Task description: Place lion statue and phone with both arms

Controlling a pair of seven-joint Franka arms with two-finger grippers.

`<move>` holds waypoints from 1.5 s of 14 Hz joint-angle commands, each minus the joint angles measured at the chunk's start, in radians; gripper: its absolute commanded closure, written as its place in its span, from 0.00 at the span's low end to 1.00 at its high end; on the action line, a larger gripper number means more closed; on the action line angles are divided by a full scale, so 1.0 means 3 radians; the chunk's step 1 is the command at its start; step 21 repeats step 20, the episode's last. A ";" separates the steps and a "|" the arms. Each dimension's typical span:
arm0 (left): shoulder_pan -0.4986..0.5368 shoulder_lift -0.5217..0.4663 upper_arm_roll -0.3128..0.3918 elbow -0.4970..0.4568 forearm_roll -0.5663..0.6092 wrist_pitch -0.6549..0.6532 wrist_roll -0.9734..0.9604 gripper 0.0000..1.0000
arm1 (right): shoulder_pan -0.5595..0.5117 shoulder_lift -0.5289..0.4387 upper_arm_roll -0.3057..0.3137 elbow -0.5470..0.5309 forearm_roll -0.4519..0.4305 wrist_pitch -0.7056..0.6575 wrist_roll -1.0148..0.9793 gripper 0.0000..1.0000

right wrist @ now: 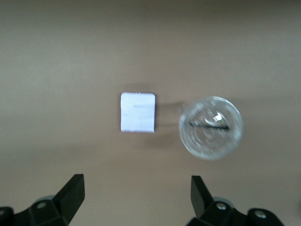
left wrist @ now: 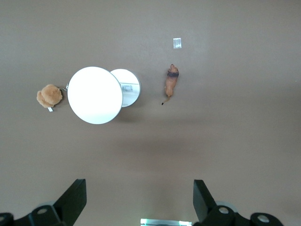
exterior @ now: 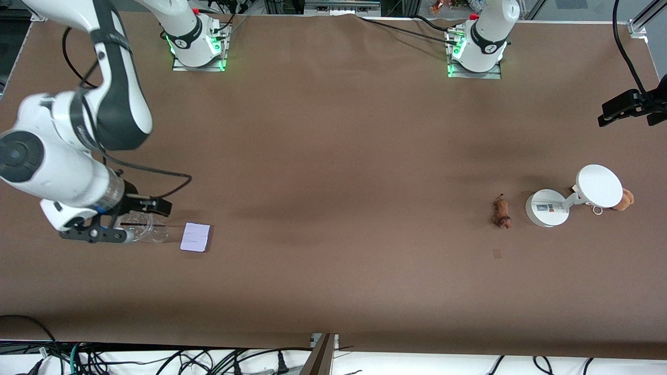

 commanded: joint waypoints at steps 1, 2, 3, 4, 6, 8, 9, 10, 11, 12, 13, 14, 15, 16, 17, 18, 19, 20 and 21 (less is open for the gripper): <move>0.0008 -0.0023 -0.0031 -0.0018 0.0104 0.0060 -0.0022 0.00 | -0.0020 -0.0365 -0.0086 -0.0105 -0.0037 -0.0323 -0.0257 0.00; 0.0008 -0.0029 -0.0032 0.0037 0.0216 0.0060 -0.0047 0.00 | -0.0020 -0.0421 -0.0142 -0.0105 -0.0032 -0.0399 -0.0395 0.00; 0.0008 -0.0023 -0.0026 0.0079 0.0308 0.0060 -0.0053 0.00 | -0.0025 -0.0503 -0.0153 -0.0110 -0.0037 -0.0456 -0.0402 0.00; 0.0008 -0.0003 -0.0021 0.0074 0.0294 0.0065 -0.0053 0.00 | -0.0055 -0.0574 -0.0143 -0.0136 -0.0032 -0.0548 -0.0402 0.00; -0.0027 0.0119 -0.0021 0.0064 0.0263 0.0111 -0.0058 0.00 | -0.0096 -0.0753 -0.0082 -0.0151 -0.0011 -0.0732 -0.0402 0.00; -0.0043 0.0156 -0.0026 0.0079 0.0284 0.0132 -0.0099 0.00 | -0.0213 -0.0800 -0.0031 -0.0151 -0.0016 -0.0915 -0.0447 0.00; -0.0033 0.0150 -0.0021 0.0079 0.0268 0.0132 -0.0099 0.00 | -0.0254 -0.0881 -0.0031 -0.0151 -0.0006 -0.1104 -0.0473 0.00; -0.0038 0.0155 -0.0021 0.0079 0.0263 0.0132 -0.0099 0.00 | -0.0280 -0.0938 -0.0031 -0.0151 -0.0001 -0.1126 -0.0473 0.00; -0.0043 0.0166 -0.0021 0.0074 0.0263 0.0132 -0.0104 0.00 | -0.0285 -0.0974 -0.0031 -0.0146 0.0009 -0.1121 -0.0473 0.00; -0.0048 0.0171 -0.0036 0.0074 0.0268 0.0137 -0.0104 0.00 | -0.0285 -0.0969 -0.0031 -0.0126 0.0019 -0.1121 -0.0468 0.00; -0.0053 0.0211 -0.0037 0.0079 0.0273 0.0162 -0.0104 0.00 | -0.0270 -0.0954 -0.0036 -0.0105 0.0014 -0.1121 -0.0473 0.00; -0.0043 0.0222 -0.0037 0.0079 0.0283 0.0168 -0.0104 0.00 | -0.0255 -0.0943 -0.0036 -0.0055 0.0009 -0.1121 -0.0473 0.00; -0.0013 0.0222 -0.0032 0.0079 0.0279 0.0168 -0.0099 0.00 | -0.0255 -0.0893 -0.0036 0.0012 0.0014 -0.1121 -0.0478 0.00; -0.0023 0.0222 -0.0037 0.0079 0.0289 0.0168 -0.0099 0.00 | -0.0260 -0.0877 -0.0041 0.0033 0.0014 -0.1126 -0.0483 0.00; -0.0048 0.0232 -0.0037 0.0084 0.0274 0.0163 -0.0104 0.00 | -0.0265 -0.0877 -0.0041 0.0033 0.0014 -0.1126 -0.0483 0.00; -0.0053 0.0217 -0.0042 0.0084 0.0263 0.0142 -0.0104 0.00 | -0.0265 -0.0877 -0.0041 0.0033 0.0004 -0.1131 -0.0483 0.00; -0.0058 0.0222 -0.0082 0.0089 0.0263 0.0142 -0.0109 0.00 | -0.0260 -0.0872 -0.0041 0.0033 0.0004 -0.1126 -0.0478 0.00; -0.0058 0.0222 -0.0113 0.0099 0.0263 0.0142 -0.0119 0.00 | -0.0260 -0.0877 -0.0041 0.0033 -0.0001 -0.1126 -0.0478 0.00; -0.0058 0.0222 -0.0113 0.0099 0.0263 0.0142 -0.0119 0.00 | -0.0260 -0.0877 -0.0041 0.0033 -0.0001 -0.1126 -0.0478 0.00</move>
